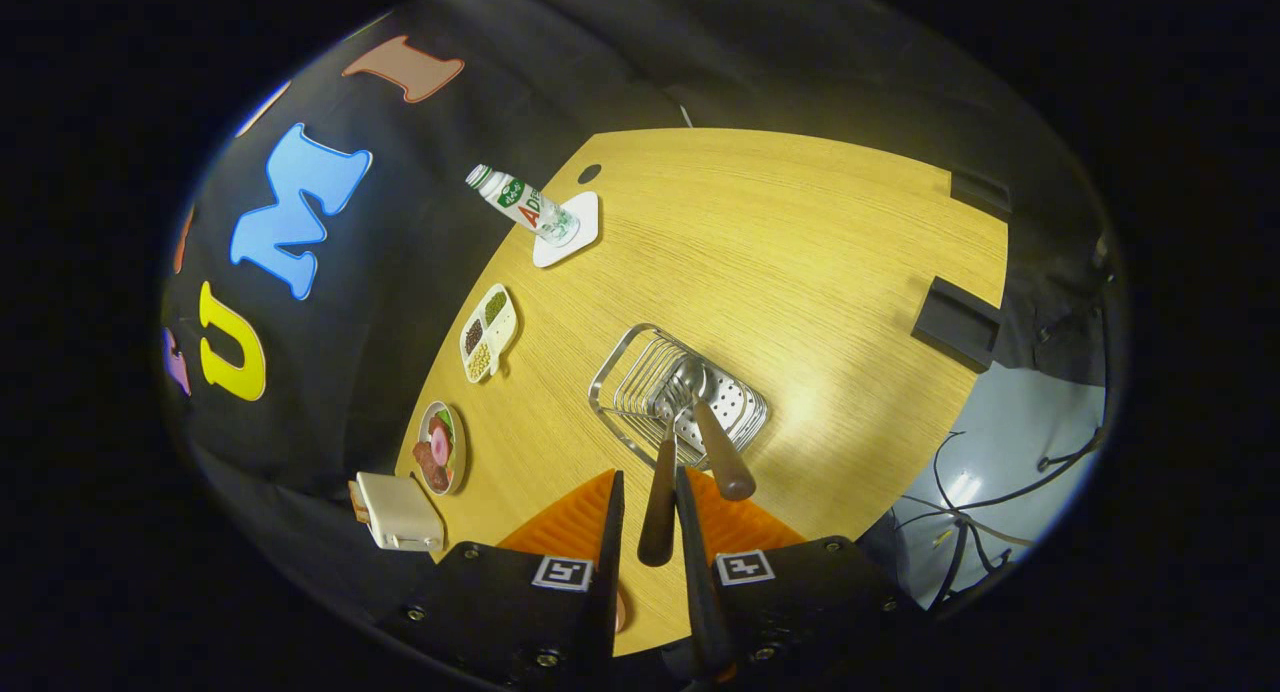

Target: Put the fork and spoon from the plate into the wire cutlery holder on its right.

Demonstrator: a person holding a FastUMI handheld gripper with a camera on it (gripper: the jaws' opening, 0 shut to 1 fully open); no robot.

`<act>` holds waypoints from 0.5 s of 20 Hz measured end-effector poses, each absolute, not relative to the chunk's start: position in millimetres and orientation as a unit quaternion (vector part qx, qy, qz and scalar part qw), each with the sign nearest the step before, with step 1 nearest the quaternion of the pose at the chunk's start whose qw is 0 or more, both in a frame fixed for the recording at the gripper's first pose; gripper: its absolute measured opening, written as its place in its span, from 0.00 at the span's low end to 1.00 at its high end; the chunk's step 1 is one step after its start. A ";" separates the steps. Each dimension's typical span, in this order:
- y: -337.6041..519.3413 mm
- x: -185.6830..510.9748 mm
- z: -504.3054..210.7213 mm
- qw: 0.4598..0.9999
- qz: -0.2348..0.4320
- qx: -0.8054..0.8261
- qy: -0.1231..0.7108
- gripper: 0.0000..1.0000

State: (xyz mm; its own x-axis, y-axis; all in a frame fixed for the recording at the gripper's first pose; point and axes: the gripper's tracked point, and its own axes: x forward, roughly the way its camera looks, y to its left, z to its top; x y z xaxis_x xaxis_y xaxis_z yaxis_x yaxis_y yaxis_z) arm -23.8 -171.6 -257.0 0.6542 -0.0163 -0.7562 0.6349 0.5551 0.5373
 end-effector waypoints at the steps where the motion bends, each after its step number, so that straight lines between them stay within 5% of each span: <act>1: -172.1 -22.5 -253.3 0.804 -0.202 0.428 0.359 0.31; 10: -167.7 -8.0 -228.1 0.845 -0.182 0.366 0.344 0.30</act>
State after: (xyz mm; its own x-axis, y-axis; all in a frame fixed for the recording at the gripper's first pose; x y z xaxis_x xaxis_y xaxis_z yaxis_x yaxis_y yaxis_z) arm -8.0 -167.7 -228.1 0.6970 -0.0560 -0.7149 0.5601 0.6651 0.4939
